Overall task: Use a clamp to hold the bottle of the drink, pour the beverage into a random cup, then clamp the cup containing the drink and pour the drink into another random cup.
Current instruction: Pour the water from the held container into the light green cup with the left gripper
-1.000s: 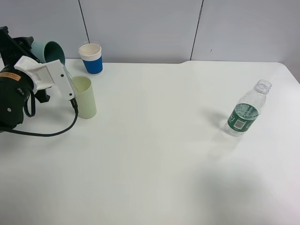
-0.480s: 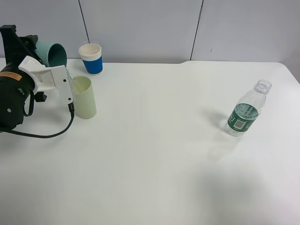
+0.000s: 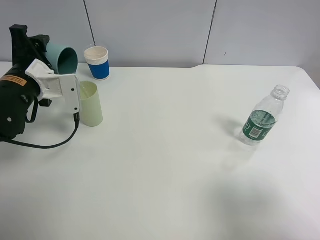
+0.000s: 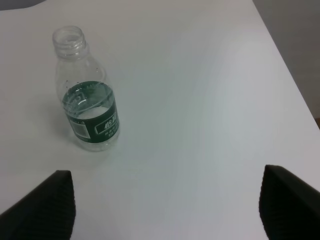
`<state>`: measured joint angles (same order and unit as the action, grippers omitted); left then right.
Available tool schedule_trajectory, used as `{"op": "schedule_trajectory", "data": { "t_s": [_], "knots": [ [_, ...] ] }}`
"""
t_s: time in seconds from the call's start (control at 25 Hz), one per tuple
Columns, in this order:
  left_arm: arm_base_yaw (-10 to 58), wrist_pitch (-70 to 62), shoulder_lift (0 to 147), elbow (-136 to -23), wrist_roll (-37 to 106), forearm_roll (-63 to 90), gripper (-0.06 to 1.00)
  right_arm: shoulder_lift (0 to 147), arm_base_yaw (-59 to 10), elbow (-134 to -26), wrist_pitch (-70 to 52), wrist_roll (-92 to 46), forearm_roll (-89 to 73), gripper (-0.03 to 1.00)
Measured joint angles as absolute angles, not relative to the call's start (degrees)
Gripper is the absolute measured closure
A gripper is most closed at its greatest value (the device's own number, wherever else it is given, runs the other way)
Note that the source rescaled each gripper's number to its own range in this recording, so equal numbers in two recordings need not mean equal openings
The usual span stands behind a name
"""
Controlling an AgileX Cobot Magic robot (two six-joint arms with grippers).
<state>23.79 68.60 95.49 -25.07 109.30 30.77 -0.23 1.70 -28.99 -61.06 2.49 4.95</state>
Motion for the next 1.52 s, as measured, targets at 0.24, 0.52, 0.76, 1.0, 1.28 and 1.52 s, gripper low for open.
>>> {"op": "schedule_trajectory", "data": {
  "t_s": [0.24, 0.52, 0.76, 1.0, 1.28, 1.52],
  "knots": [
    [23.8, 68.6, 95.5, -25.1, 114.1, 29.6, 0.91, -0.2, 1.7, -29.0, -61.1, 2.5, 5.0, 0.53],
    [23.8, 68.6, 95.5, -25.1, 118.1, 29.4, 0.91, -0.2, 1.7, -29.0, -61.1, 2.5, 5.0, 0.53],
    [23.8, 68.6, 95.5, -25.1, 118.0, 29.3, 0.91, -0.2, 1.7, -29.0, -61.1, 2.5, 5.0, 0.53],
    [23.8, 68.6, 95.5, -25.1, 106.9, 29.3, 0.91, -0.2, 1.7, -29.0, -61.1, 2.5, 5.0, 0.53],
    [23.8, 68.6, 95.5, -25.1, 88.0, 30.7, 0.91, -0.2, 1.7, -29.0, -61.1, 2.5, 5.0, 0.53],
    [23.8, 68.6, 95.5, -25.1, 77.1, 32.1, 0.91, -0.2, 1.7, -29.0, -61.1, 2.5, 5.0, 0.53]
  ]
}}
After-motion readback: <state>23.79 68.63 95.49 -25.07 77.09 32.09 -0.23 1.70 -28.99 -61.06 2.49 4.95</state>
